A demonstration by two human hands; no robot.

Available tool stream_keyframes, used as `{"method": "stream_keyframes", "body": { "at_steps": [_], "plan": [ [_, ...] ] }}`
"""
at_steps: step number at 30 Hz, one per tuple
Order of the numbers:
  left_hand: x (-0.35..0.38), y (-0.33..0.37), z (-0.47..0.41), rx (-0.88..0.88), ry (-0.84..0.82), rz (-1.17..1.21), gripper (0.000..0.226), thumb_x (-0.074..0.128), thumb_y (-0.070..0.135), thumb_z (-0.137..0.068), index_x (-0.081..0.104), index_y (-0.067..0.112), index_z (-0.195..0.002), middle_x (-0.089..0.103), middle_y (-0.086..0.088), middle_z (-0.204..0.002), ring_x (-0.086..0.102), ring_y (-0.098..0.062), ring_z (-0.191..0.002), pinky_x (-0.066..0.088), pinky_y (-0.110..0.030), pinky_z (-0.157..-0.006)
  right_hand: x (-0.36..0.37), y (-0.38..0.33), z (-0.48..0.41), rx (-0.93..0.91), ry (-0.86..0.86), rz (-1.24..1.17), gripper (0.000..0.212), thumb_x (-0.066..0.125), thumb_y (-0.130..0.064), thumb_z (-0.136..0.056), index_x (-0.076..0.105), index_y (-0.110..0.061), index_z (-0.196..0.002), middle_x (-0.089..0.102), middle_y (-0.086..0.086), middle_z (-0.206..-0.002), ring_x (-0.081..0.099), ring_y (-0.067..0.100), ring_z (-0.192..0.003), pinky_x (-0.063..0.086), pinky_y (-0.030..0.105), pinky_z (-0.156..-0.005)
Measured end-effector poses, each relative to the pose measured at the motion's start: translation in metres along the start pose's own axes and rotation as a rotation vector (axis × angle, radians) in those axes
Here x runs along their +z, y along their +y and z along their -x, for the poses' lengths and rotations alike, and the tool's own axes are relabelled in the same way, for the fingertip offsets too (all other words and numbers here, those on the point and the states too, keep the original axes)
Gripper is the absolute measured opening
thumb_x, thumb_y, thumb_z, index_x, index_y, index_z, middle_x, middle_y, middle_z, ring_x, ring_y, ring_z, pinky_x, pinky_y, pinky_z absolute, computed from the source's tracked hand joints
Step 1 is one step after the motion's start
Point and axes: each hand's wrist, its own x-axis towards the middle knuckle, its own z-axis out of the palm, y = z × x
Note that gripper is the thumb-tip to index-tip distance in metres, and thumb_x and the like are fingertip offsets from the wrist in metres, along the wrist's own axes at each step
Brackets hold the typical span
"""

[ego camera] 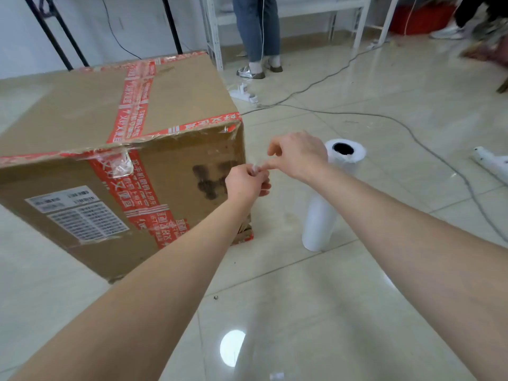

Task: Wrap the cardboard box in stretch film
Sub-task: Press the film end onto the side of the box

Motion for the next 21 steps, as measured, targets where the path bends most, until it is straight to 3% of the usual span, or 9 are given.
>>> {"method": "stream_keyframes", "body": {
  "at_steps": [2,4,10,13,16,19,21],
  "plan": [
    [-0.005,-0.003,0.0,0.056,0.015,-0.097,0.011,0.06,0.011,-0.092,0.063,0.009,-0.082,0.065,-0.006,-0.074,0.064,-0.015,-0.06,0.057,-0.023,-0.059,-0.007,0.019,0.004,0.066,0.026,0.216,0.05,0.069,-0.055,-0.076,0.056,-0.031,-0.118,0.052,0.001,-0.124,0.039,0.025,-0.123,0.035,0.036,-0.093],
    [-0.01,-0.004,0.002,0.098,0.02,-0.142,0.013,0.061,0.012,-0.092,0.063,0.011,-0.079,0.065,-0.006,-0.073,0.065,-0.015,-0.061,0.058,-0.026,-0.061,-0.009,0.038,0.011,0.204,0.033,0.335,0.058,0.069,-0.053,-0.077,0.051,-0.028,-0.127,0.044,0.005,-0.132,0.033,0.027,-0.127,0.032,0.038,-0.096],
    [-0.021,-0.002,0.002,0.139,0.065,-0.25,0.012,0.059,0.016,-0.094,0.068,0.011,-0.088,0.068,-0.004,-0.077,0.068,-0.016,-0.069,0.059,-0.028,-0.067,-0.001,0.052,0.021,0.341,0.196,0.264,0.039,0.05,-0.042,-0.095,0.05,-0.021,-0.127,0.048,0.007,-0.13,0.04,0.027,-0.124,0.032,0.039,-0.093],
    [-0.032,-0.003,0.001,0.124,0.098,-0.281,0.014,0.058,0.016,-0.094,0.069,0.01,-0.087,0.068,-0.002,-0.074,0.067,-0.013,-0.062,0.058,-0.025,-0.065,0.002,0.051,0.021,0.344,0.178,0.27,0.027,0.049,-0.027,-0.095,0.053,-0.02,-0.121,0.055,0.001,-0.126,0.04,0.026,-0.122,0.032,0.038,-0.091],
    [-0.042,-0.003,0.001,0.111,0.127,-0.289,0.014,0.057,0.015,-0.095,0.068,0.012,-0.087,0.067,-0.004,-0.072,0.065,-0.014,-0.06,0.058,-0.025,-0.065,0.005,0.051,0.024,0.361,0.205,0.244,0.03,0.046,-0.016,-0.09,0.053,-0.02,-0.119,0.057,0.0,-0.123,0.04,0.027,-0.121,0.032,0.039,-0.095],
    [-0.048,-0.002,0.002,0.118,0.153,-0.299,0.013,0.057,0.016,-0.095,0.067,0.013,-0.086,0.067,-0.004,-0.071,0.066,-0.015,-0.062,0.057,-0.025,-0.066,0.007,0.051,0.028,0.385,0.23,0.227,0.029,0.049,-0.024,-0.089,0.05,-0.018,-0.117,0.059,0.001,-0.12,0.04,0.027,-0.12,0.03,0.04,-0.1],
    [-0.05,-0.002,0.003,0.124,0.164,-0.313,0.013,0.057,0.016,-0.095,0.066,0.014,-0.087,0.068,-0.004,-0.072,0.066,-0.015,-0.064,0.056,-0.022,-0.064,0.006,0.054,0.029,0.408,0.243,0.213,0.038,0.054,-0.041,-0.088,0.048,-0.016,-0.116,0.062,0.002,-0.115,0.042,0.027,-0.118,0.029,0.042,-0.102]
  ]
}}
